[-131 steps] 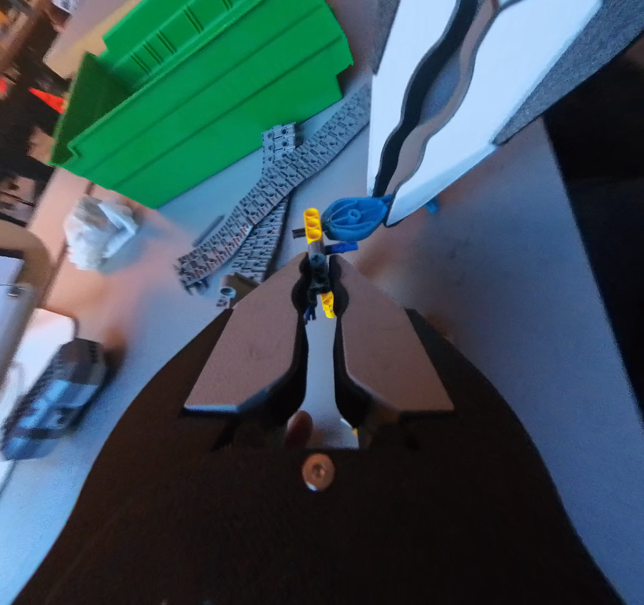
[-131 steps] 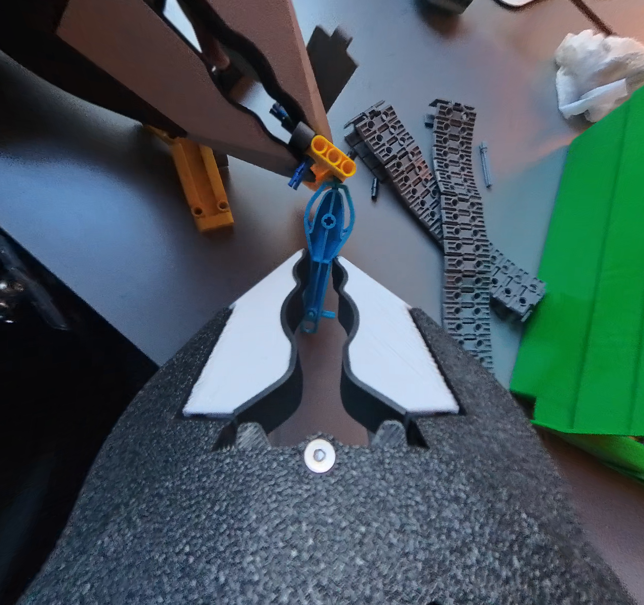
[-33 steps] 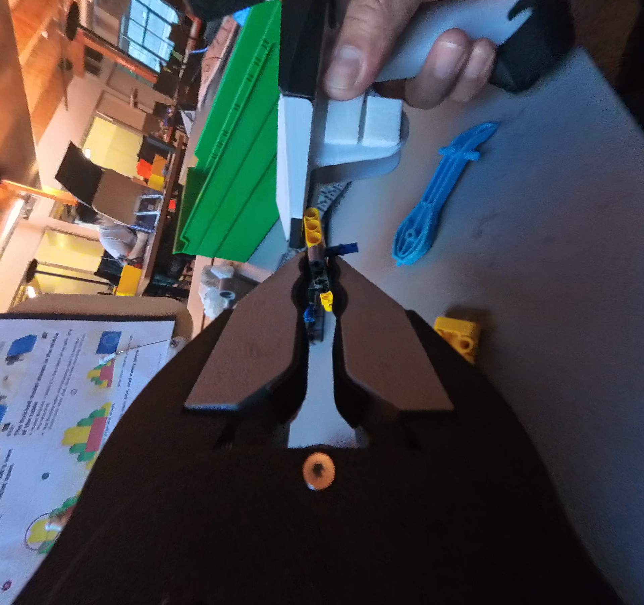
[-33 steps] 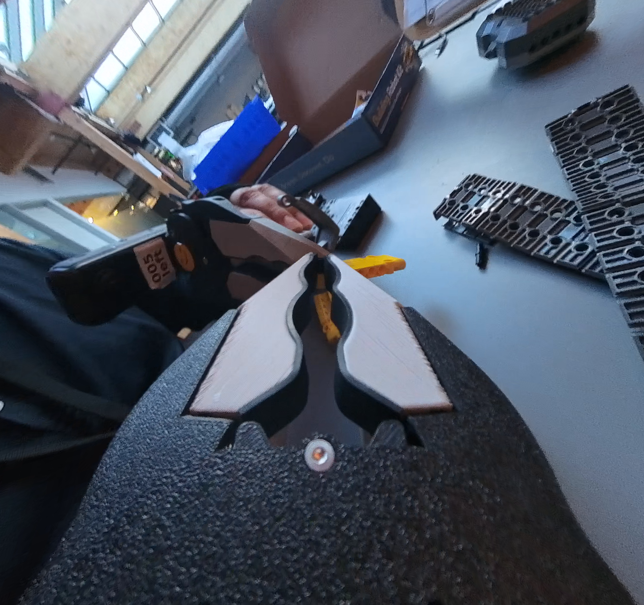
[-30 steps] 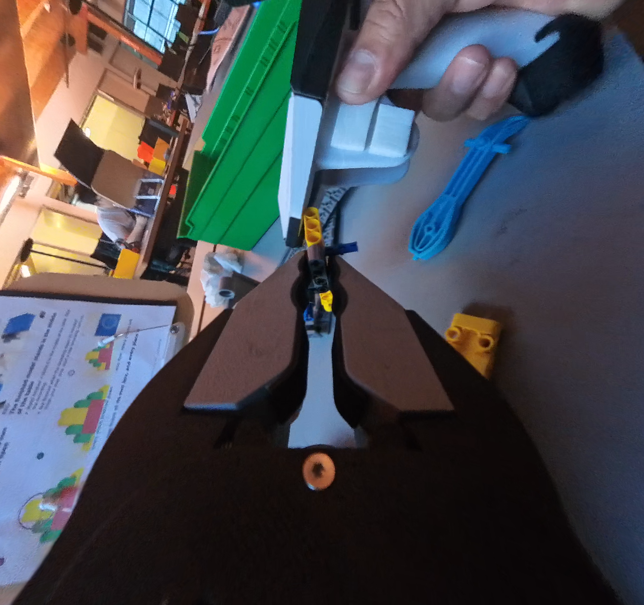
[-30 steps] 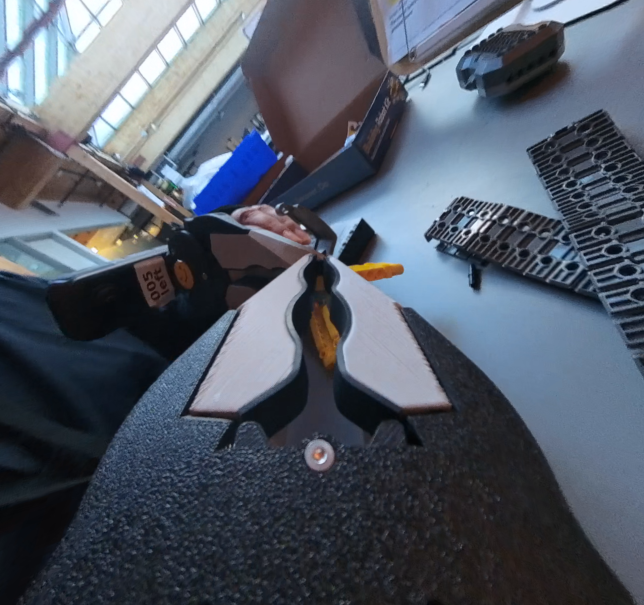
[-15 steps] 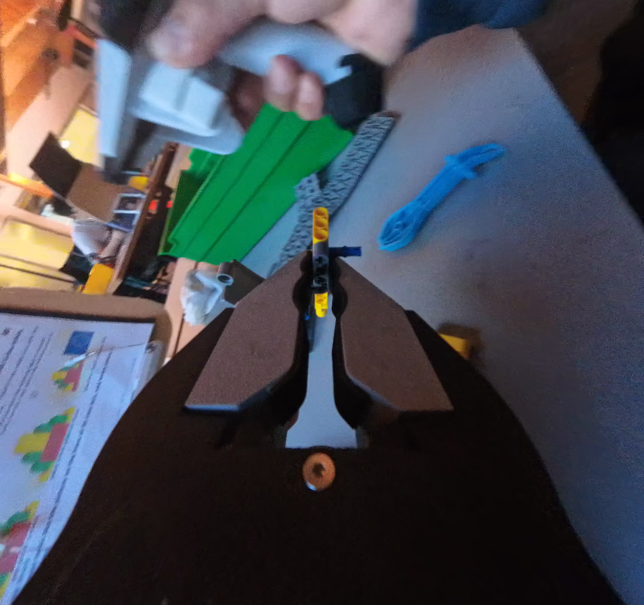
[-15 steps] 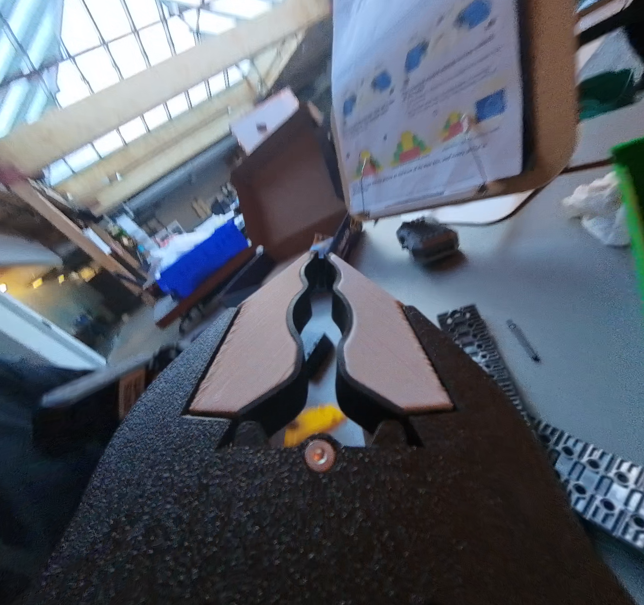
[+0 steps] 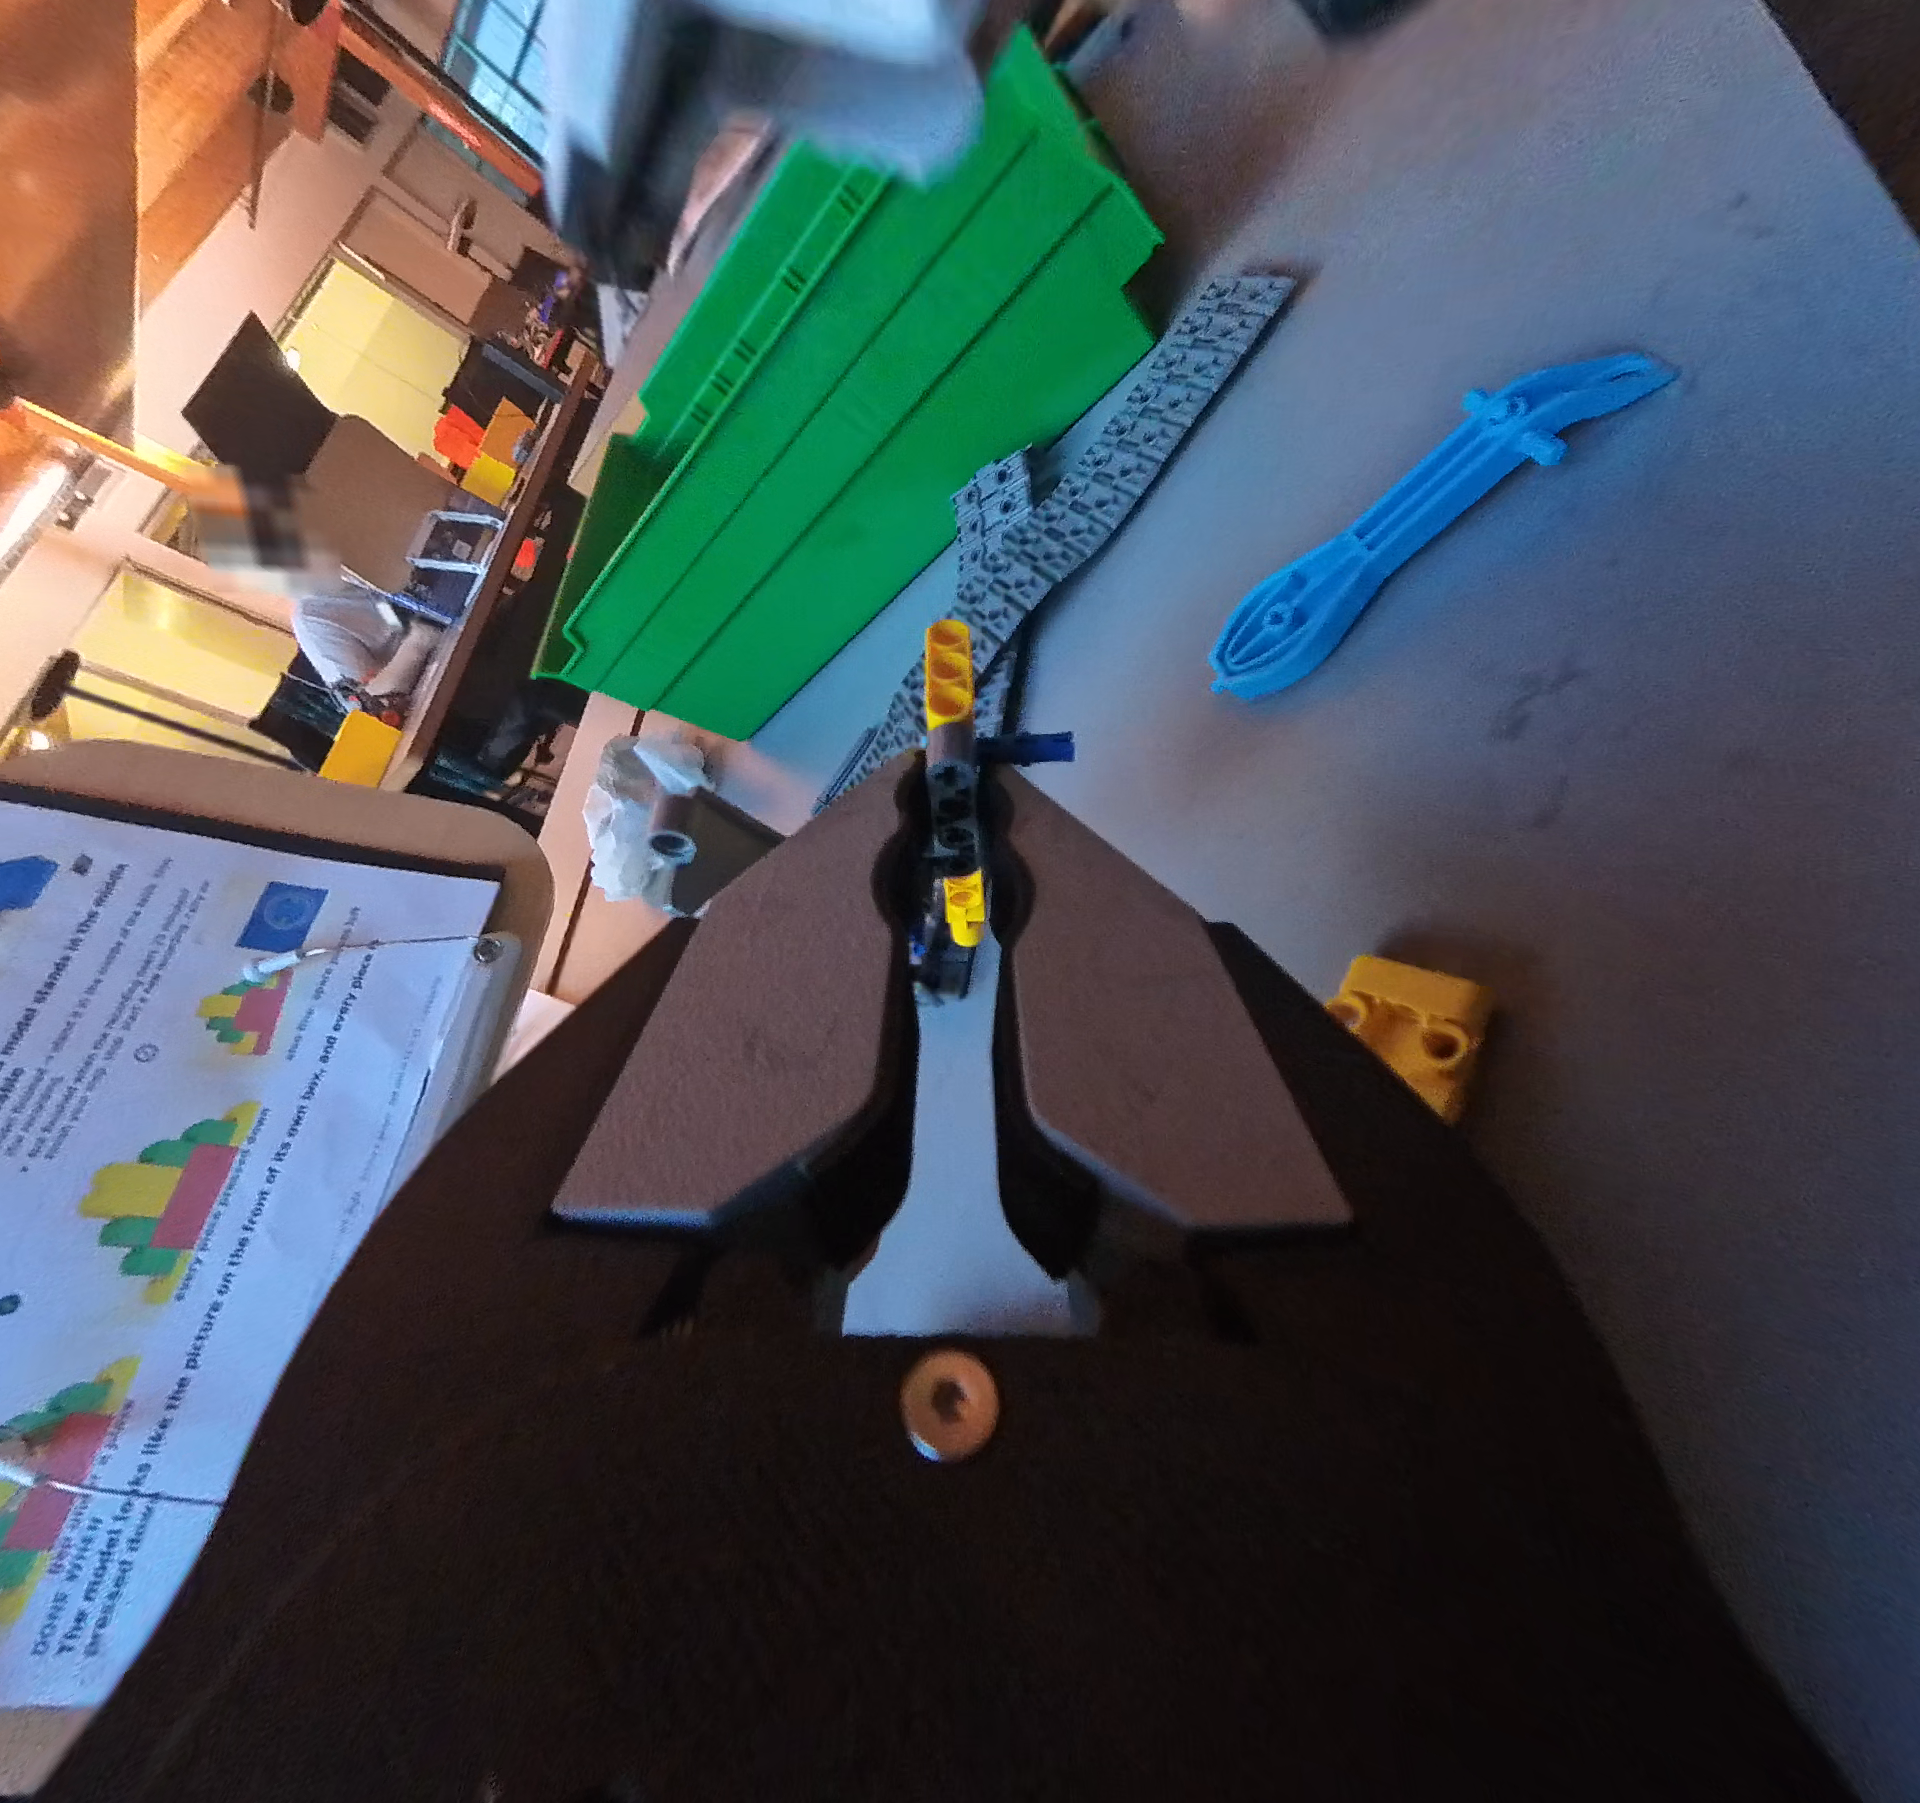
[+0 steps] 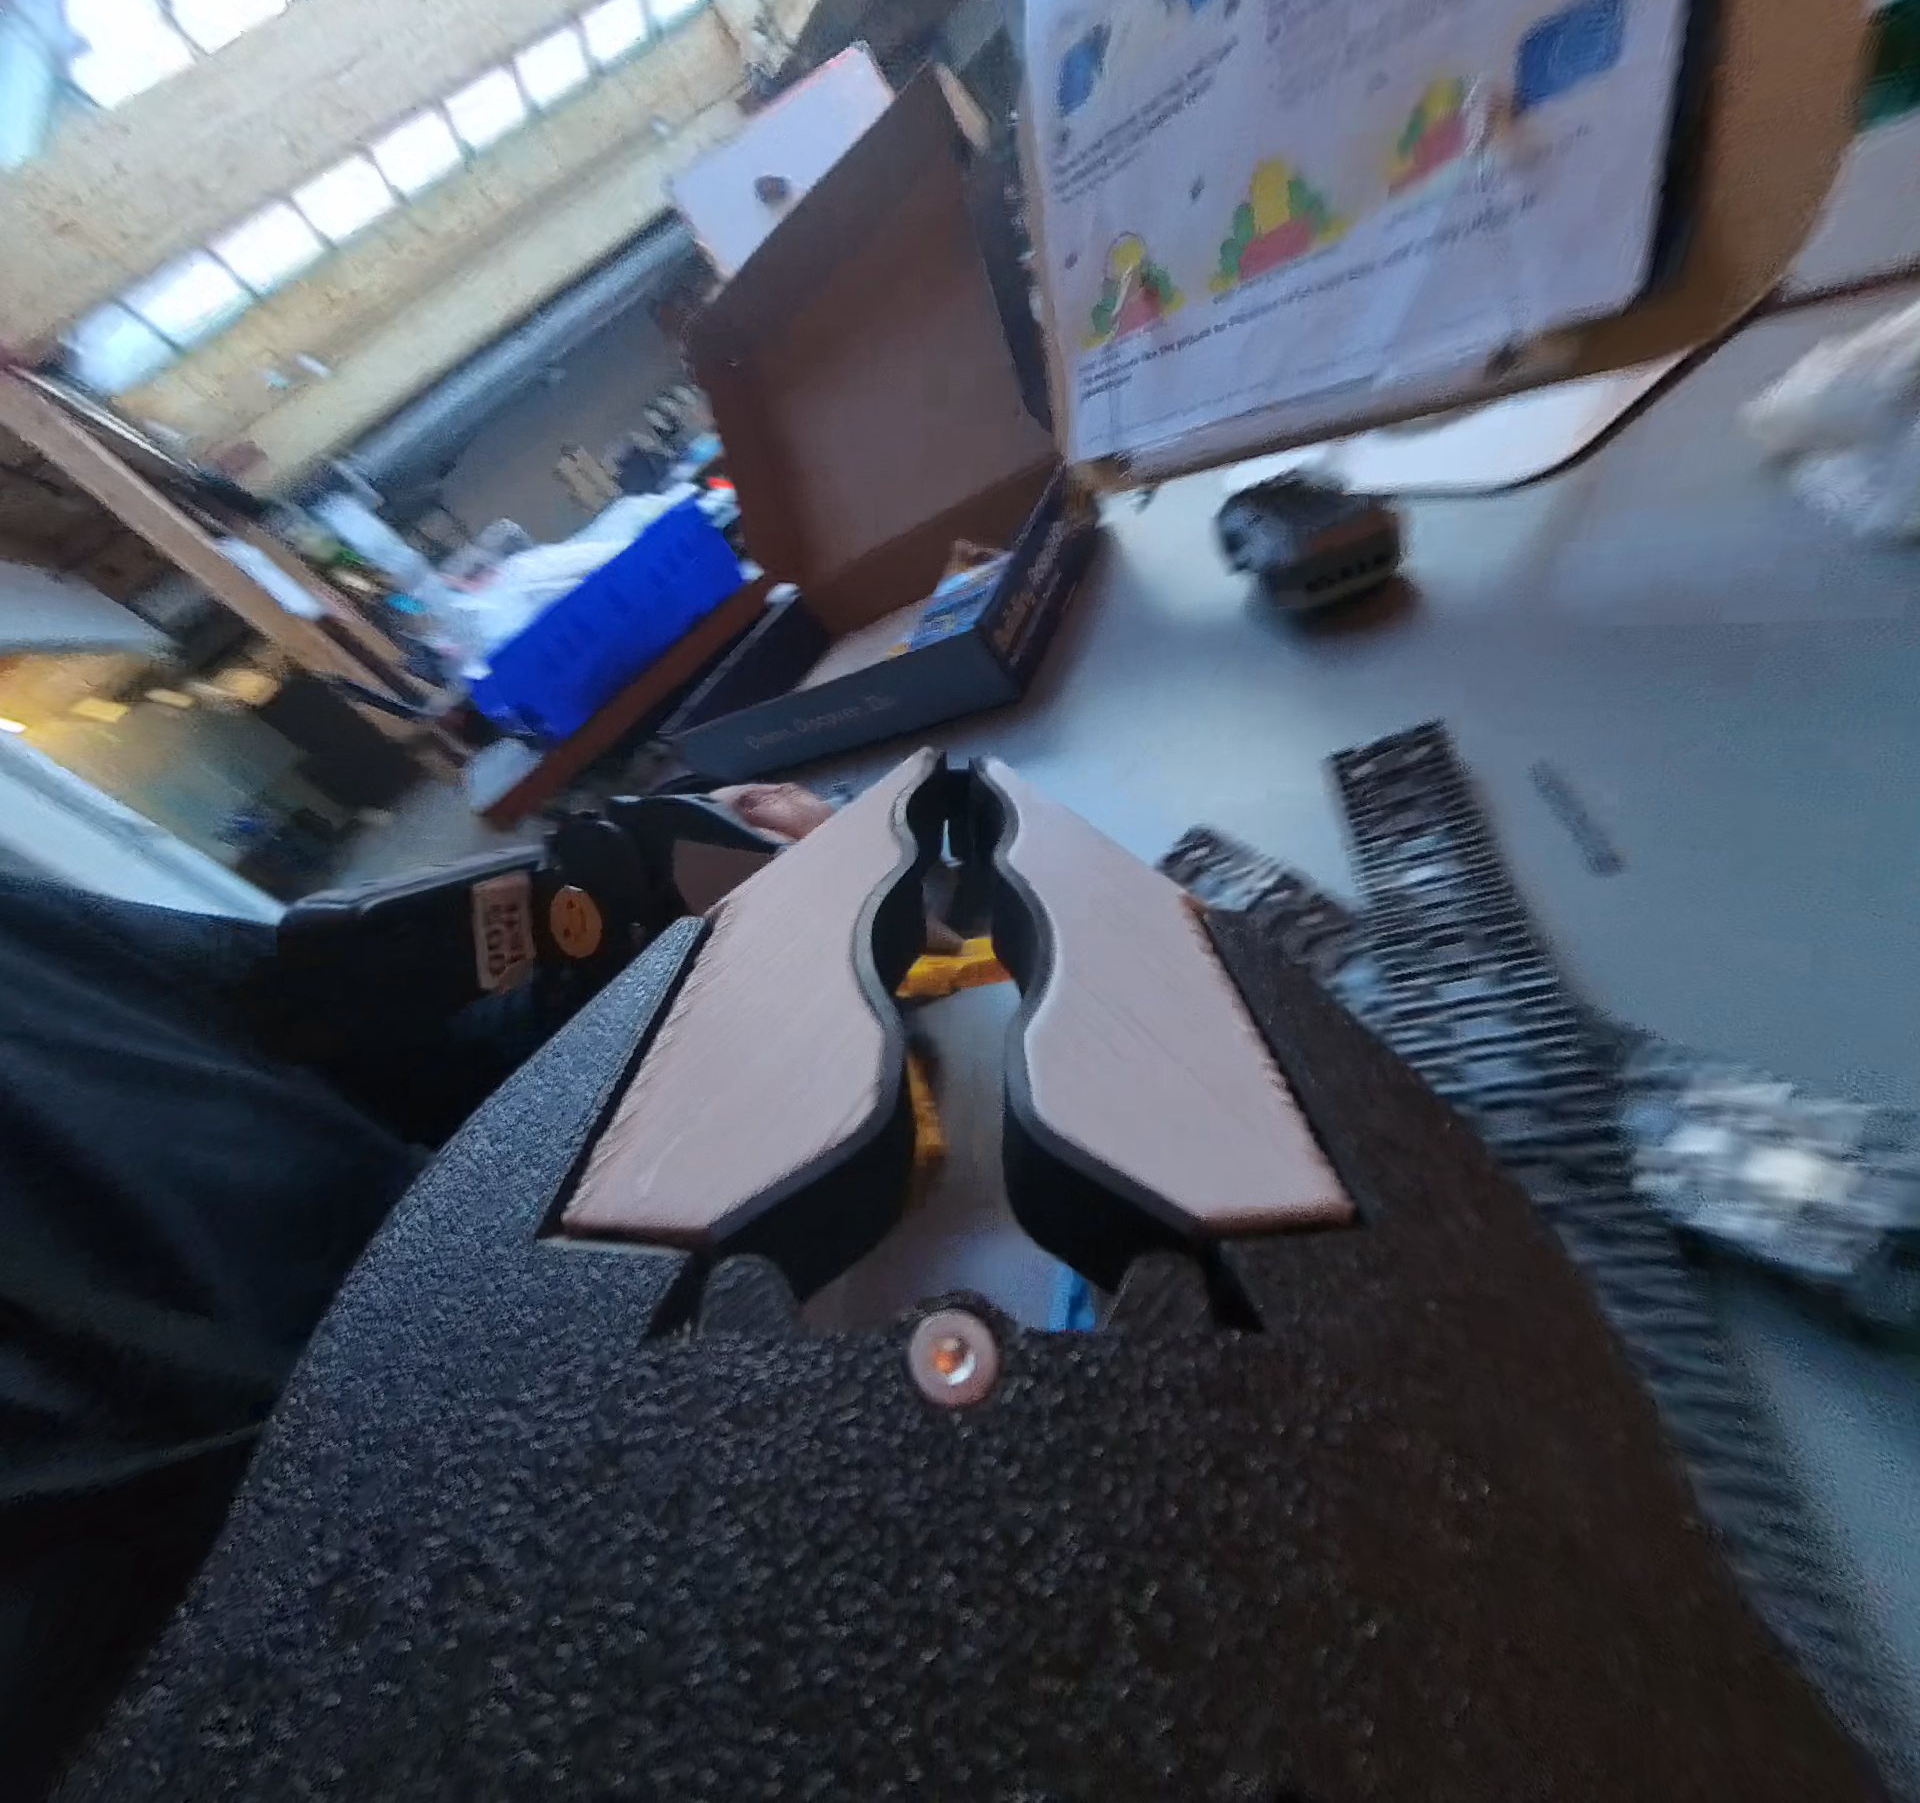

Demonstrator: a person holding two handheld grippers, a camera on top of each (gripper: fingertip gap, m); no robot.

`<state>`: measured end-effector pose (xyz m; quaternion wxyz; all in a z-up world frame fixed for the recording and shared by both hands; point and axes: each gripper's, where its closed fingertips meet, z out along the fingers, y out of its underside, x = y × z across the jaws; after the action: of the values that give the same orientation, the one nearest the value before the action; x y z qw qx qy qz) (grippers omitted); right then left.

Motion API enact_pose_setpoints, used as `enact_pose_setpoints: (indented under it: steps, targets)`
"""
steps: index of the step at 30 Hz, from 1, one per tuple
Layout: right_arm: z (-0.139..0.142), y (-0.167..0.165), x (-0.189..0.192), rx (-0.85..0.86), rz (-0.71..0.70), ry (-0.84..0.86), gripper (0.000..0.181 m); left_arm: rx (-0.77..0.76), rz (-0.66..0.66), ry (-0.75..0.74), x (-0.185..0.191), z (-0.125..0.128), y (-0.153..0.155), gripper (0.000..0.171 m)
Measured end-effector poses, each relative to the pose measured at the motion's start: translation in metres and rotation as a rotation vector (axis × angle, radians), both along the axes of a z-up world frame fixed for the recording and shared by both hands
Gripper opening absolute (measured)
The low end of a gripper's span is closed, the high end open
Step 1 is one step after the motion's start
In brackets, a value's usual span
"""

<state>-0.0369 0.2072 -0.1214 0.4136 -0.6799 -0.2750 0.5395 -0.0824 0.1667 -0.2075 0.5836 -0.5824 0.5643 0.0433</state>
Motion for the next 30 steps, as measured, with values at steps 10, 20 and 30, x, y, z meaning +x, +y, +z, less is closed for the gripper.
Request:
enact_pose_setpoints:
  steps: [10,20,30]
  targets:
    - [-0.036,0.108,0.148,0.031,-0.310,-0.738,0.029,-0.084,0.004,-0.080,-0.002,-0.001,0.005,0.006]
    - [-0.006,0.081,0.131,0.124,-0.323,-0.510,0.034,-0.107,0.030,-0.183,-0.008,0.011,0.008,0.006]
    - [-0.085,-0.053,0.068,0.128,0.024,-0.561,0.046,-0.106,0.049,-0.172,-0.009,0.008,0.011,0.006]
